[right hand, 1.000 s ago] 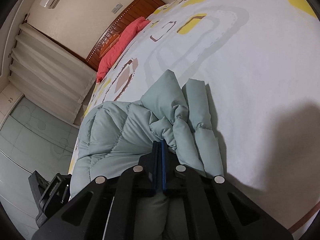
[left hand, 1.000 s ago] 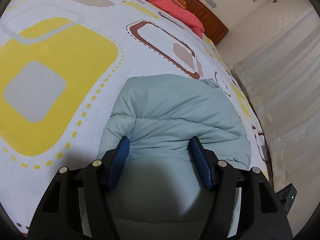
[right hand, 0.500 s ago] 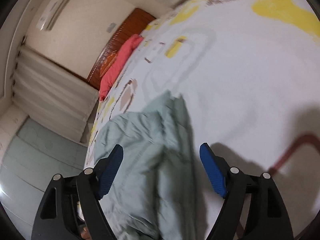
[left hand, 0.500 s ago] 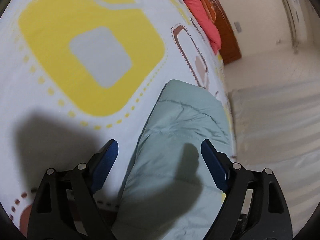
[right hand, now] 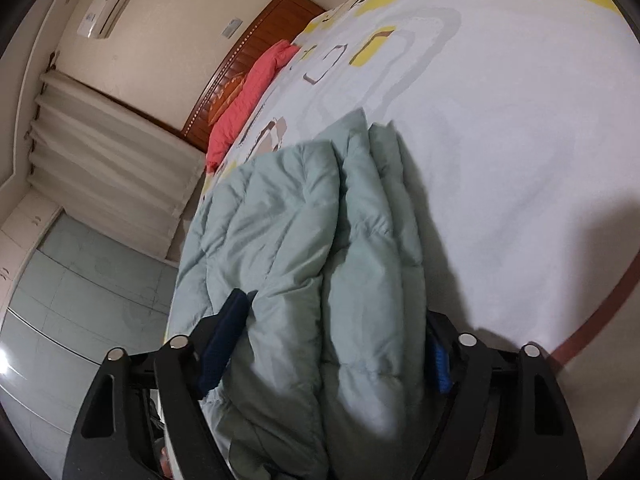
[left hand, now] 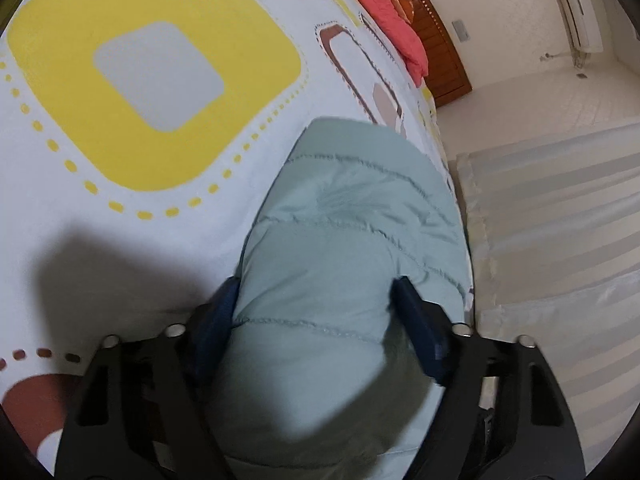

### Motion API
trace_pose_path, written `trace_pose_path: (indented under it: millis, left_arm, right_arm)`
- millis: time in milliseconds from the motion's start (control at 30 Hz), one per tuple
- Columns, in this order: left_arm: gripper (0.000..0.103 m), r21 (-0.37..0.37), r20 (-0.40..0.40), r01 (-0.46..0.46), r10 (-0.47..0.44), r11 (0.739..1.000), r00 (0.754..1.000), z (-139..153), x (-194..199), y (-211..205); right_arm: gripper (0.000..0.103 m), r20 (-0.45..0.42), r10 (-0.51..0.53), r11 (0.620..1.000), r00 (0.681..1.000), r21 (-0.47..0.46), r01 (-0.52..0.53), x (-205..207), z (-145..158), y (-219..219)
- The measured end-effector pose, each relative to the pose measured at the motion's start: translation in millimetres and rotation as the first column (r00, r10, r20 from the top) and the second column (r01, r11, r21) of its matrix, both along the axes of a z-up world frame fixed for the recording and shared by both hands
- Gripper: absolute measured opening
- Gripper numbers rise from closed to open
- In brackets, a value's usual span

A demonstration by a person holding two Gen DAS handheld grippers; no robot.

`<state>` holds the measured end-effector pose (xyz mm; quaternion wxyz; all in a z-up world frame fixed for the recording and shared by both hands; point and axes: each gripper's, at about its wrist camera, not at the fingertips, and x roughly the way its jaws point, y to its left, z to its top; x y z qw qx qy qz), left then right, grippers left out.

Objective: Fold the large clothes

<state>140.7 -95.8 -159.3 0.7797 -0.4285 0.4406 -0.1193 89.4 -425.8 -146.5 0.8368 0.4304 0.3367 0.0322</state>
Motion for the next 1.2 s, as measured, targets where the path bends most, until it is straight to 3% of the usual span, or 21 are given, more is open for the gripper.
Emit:
trace_pose_path:
  millis: [67, 167, 367, 667, 933, 1067, 1200]
  left_arm:
    - [0.064, 0.010, 0.007, 0.009, -0.009, 1.000, 1.000, 1, 0, -2]
    - [0.057, 0.040, 0.018, 0.018, -0.018, 0.999, 1.000, 5, -2, -5]
    - [0.047, 0.065, 0.048, 0.030, -0.033, 0.997, 0.998, 13, -2, -6]
    - [0.043, 0.078, 0.105, -0.006, -0.002, 0.997, 0.994, 42, -7, 16]
    - [0.042, 0.081, 0.176, -0.080, 0.064, 0.994, 0.982, 71, 16, 59]
    - [0.042, 0.089, 0.198, -0.131, 0.111, 0.987, 0.974, 75, 35, 80]
    - [0.042, 0.120, 0.175, -0.170, 0.148, 0.978, 0.973, 58, 55, 101]
  right_arm:
    - [0.057, 0.004, 0.012, 1.000, 1.000, 0.012, -0.012, 0, -2, 0]
    - [0.047, 0.016, 0.016, 0.999, 1.000, 0.039, -0.016, 0, -6, 0]
    - [0.037, 0.038, 0.017, 1.000, 0.999, 0.014, -0.017, 2, 2, 7]
    - [0.034, 0.086, 0.067, 0.998, 0.994, -0.019, -0.065, 19, 20, 29]
    - [0.034, 0.150, 0.143, 0.990, 0.978, -0.043, -0.138, 73, 43, 66]
    - [0.034, 0.174, 0.178, 0.984, 0.969, -0.048, -0.172, 109, 47, 89]
    - [0.034, 0.149, 0.210, 0.978, 0.966, -0.047, -0.206, 136, 35, 109]
